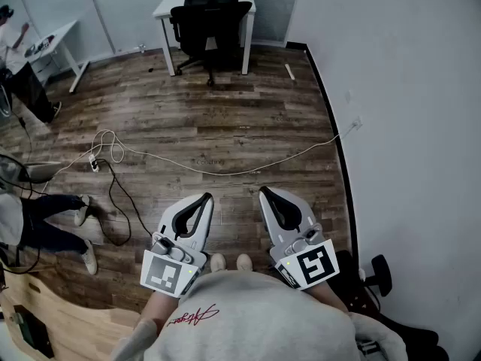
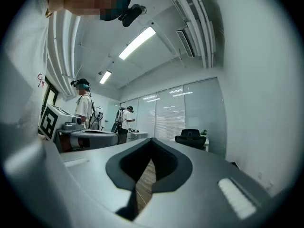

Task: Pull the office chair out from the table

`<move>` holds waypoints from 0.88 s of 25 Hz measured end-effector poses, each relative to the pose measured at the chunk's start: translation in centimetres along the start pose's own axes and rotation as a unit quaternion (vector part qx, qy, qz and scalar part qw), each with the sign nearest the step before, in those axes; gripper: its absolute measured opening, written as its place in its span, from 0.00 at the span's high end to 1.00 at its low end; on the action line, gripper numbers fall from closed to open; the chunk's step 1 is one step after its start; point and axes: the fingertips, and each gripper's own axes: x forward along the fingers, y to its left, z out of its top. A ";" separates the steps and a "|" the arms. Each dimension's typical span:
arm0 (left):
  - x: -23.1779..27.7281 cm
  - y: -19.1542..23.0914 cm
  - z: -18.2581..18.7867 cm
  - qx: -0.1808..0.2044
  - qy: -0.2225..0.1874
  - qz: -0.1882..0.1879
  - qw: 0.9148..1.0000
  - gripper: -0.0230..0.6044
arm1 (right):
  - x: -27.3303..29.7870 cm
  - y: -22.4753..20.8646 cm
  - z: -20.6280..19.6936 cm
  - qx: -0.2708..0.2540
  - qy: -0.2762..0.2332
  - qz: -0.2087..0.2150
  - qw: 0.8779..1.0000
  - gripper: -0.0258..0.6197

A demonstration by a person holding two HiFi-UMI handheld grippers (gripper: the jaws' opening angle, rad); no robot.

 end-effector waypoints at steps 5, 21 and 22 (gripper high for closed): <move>-0.2 -0.4 0.0 0.000 0.000 0.000 1.000 0.98 | -0.3 0.0 0.4 -0.008 -0.002 -0.002 1.000 0.96; -0.6 -0.4 0.0 0.003 0.006 0.006 1.000 0.98 | -0.4 0.2 0.3 -0.005 0.001 0.008 1.000 0.96; -0.5 -0.5 0.0 0.003 0.006 0.006 1.000 0.98 | -0.4 0.2 0.2 -0.005 0.001 0.008 1.000 0.96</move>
